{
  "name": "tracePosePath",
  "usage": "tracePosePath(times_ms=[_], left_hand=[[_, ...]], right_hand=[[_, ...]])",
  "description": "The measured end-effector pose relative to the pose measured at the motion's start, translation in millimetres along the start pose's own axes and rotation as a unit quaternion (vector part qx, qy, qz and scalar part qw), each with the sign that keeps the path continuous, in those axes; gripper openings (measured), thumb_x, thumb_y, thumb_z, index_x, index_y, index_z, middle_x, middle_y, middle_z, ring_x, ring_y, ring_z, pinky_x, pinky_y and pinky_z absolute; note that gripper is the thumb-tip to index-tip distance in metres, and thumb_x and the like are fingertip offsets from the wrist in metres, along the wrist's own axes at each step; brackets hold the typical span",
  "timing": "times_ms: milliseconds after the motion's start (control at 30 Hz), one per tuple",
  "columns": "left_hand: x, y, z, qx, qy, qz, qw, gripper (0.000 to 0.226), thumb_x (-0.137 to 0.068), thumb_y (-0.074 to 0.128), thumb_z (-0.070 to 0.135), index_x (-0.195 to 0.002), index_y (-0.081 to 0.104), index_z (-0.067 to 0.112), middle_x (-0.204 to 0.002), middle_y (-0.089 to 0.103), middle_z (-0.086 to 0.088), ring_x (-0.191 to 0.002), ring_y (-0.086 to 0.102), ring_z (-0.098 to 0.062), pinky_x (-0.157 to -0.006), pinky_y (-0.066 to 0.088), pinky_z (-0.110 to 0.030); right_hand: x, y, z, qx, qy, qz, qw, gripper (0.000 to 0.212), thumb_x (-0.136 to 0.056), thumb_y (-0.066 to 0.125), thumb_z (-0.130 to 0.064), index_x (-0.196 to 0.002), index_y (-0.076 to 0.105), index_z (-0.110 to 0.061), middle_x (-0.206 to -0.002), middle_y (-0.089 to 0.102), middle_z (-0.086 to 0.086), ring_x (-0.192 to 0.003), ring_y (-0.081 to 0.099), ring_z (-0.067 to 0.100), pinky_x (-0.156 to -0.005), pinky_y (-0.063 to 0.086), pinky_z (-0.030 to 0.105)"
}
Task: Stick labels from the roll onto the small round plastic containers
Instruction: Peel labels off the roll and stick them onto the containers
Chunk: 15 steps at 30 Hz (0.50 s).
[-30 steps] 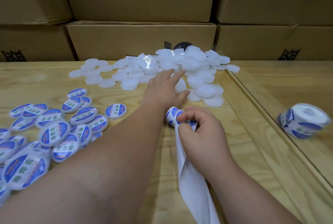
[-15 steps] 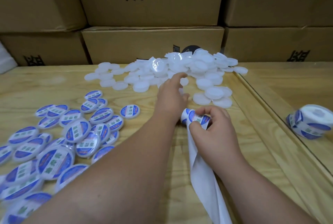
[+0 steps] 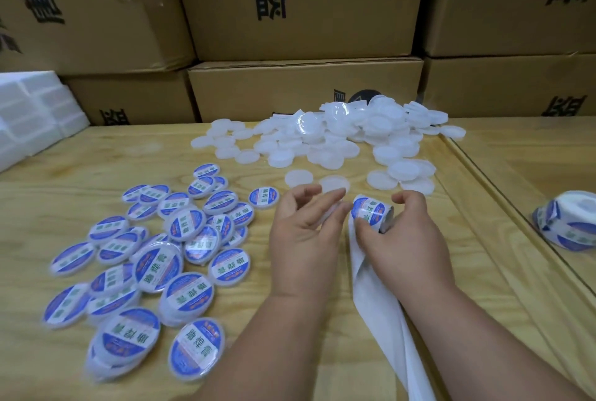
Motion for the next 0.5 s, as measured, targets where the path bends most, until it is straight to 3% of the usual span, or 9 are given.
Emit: tracePosePath(times_ms=[67,133,233,367,433,500], left_hand=[[5,-5,2,0.048,-0.029,-0.016,0.998,0.026,-0.084,0.081,0.015,-0.087,0.080,0.041,-0.117,0.068,0.018,-0.102,0.063,0.013,-0.083,0.046,-0.004],[1,-8,1,0.065,-0.059,-0.029,0.996,0.023,-0.089,0.077,0.016,-0.088,0.080,0.039,-0.097,0.077,0.016,-0.092,0.069,0.006,-0.081,0.053,-0.013],[-13,-9,-1,0.039,-0.084,-0.053,0.994,0.022,-0.095,0.068,0.016,-0.093,0.076,0.037,-0.090,0.075,0.021,-0.092,0.069,0.004,-0.087,0.059,-0.031],[-25,-9,-2,0.001,-0.051,-0.104,0.993,0.038,-0.095,0.067,0.013,-0.096,0.075,0.050,-0.111,0.071,0.019,-0.108,0.060,0.012,-0.087,0.045,-0.005],[-26,-7,-4,0.005,-0.049,-0.120,0.992,0.037,-0.096,0.065,0.012,-0.101,0.074,0.048,-0.116,0.070,0.020,-0.110,0.058,0.015,-0.085,0.040,0.001],[-26,-5,-7,-0.001,-0.043,-0.140,0.989,0.033,-0.097,0.064,0.012,-0.105,0.074,0.042,-0.115,0.071,0.018,-0.109,0.060,0.013,-0.085,0.041,0.000]], right_hand=[[0,1,1,0.012,0.000,-0.011,1.000,0.059,-0.083,0.069,-0.050,-0.129,0.040,-0.027,-0.084,0.069,-0.007,-0.086,0.068,0.024,-0.073,0.053,0.040],[0,1,2,-0.002,-0.006,-0.010,1.000,0.055,-0.084,0.069,-0.048,-0.128,0.041,-0.030,-0.070,0.065,-0.012,-0.080,0.067,0.020,-0.069,0.051,0.038],[0,3,4,-0.029,-0.016,-0.008,0.999,0.053,-0.083,0.070,-0.046,-0.126,0.041,-0.035,-0.072,0.063,-0.022,-0.077,0.065,0.011,-0.065,0.049,0.034],[-3,8,6,-0.064,-0.035,-0.020,0.997,0.053,-0.084,0.073,-0.040,-0.125,0.040,-0.040,-0.088,0.060,-0.036,-0.073,0.064,0.001,-0.065,0.049,0.028],[-5,9,7,-0.114,-0.042,-0.024,0.992,0.045,-0.085,0.074,-0.030,-0.117,0.044,-0.041,-0.086,0.065,-0.028,-0.071,0.063,-0.003,-0.058,0.043,0.015],[-7,10,8,-0.154,-0.051,-0.009,0.987,0.038,-0.086,0.076,-0.022,-0.101,0.046,-0.041,-0.082,0.068,-0.022,-0.068,0.063,-0.003,-0.057,0.044,0.010]])
Point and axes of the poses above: each hand's wrist, its own x-axis away from the middle knuckle, its own y-axis out of the palm, z = x × y, the point moved 1 cm from there along -x, towards the middle knuckle
